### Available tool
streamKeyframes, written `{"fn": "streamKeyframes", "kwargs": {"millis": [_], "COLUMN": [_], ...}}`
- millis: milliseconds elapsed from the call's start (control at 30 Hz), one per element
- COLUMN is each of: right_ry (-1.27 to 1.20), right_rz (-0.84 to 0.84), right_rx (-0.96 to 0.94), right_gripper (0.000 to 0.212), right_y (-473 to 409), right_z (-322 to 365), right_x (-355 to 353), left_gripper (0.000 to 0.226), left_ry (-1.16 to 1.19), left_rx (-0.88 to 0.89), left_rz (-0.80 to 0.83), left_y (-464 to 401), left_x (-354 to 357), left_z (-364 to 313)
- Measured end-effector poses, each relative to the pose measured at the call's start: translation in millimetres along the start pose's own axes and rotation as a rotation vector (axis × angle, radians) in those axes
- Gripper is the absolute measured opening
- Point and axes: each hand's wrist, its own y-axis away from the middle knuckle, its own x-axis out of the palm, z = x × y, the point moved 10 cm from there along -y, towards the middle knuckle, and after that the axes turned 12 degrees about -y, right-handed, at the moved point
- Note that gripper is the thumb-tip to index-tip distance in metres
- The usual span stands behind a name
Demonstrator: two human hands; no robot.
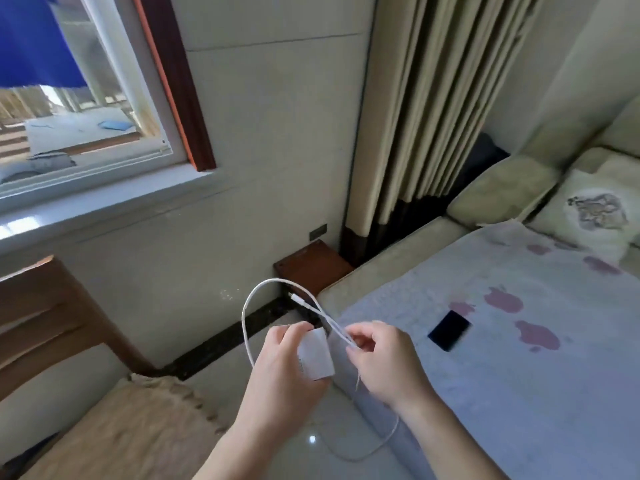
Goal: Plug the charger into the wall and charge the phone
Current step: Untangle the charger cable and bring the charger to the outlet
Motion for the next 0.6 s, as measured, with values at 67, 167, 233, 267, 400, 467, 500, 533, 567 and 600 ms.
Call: {"fn": "streamKeyframes", "kwargs": {"millis": [67,167,233,267,400,467,500,533,567,600], "right_ry": [-0.015,-0.046,-0.071,-0.076,-0.082,-0.087,-0.090,-0.094,-0.101,-0.108], "right_rz": [-0.021,-0.051,-0.078,-0.091,-0.129,-0.146,-0.155,-0.162,-0.169,-0.179], "right_rx": [0.027,0.088,0.128,0.138,0.187,0.209,0.220,0.231,0.244,0.258], "right_gripper": [0.020,0.019,0.018,0.017,0.017,0.017,0.017,0.017,0.018,0.019], "right_y": [1.6,-5.1,-15.0,-21.0,-51.8,-71.9,-82.9,-94.5,-106.7,-119.1], "right_z": [-17.7,-43.5,-59.5,-66.6,-92.9,-105.9,-112.3,-118.8,-125.9,-133.5], "right_x": [-32.7,-72.8,-94.6,-104.1,-130.7,-140.0,-143.8,-146.6,-148.9,-150.9], "left_gripper": [0.064,0.064,0.066,0.067,0.070,0.071,0.072,0.073,0.073,0.073], "left_ry": [0.010,0.009,-0.001,-0.006,-0.023,-0.024,-0.025,-0.027,-0.028,-0.028], "left_rx": [0.010,0.044,0.055,0.054,0.080,0.105,0.117,0.129,0.144,0.160], "left_rz": [0.036,0.070,0.100,0.115,0.144,0.151,0.153,0.157,0.166,0.178], "left_y": [-6.5,-24.4,-39.9,-48.4,-89.4,-114.0,-127.2,-141.4,-156.0,-171.1], "left_x": [24.0,53.3,70.5,78.4,105.7,119.5,126.5,134.2,142.7,151.5], "left_z": [-28.6,-63.6,-79.5,-85.4,-103.5,-110.0,-111.8,-113.3,-114.3,-115.0]}}
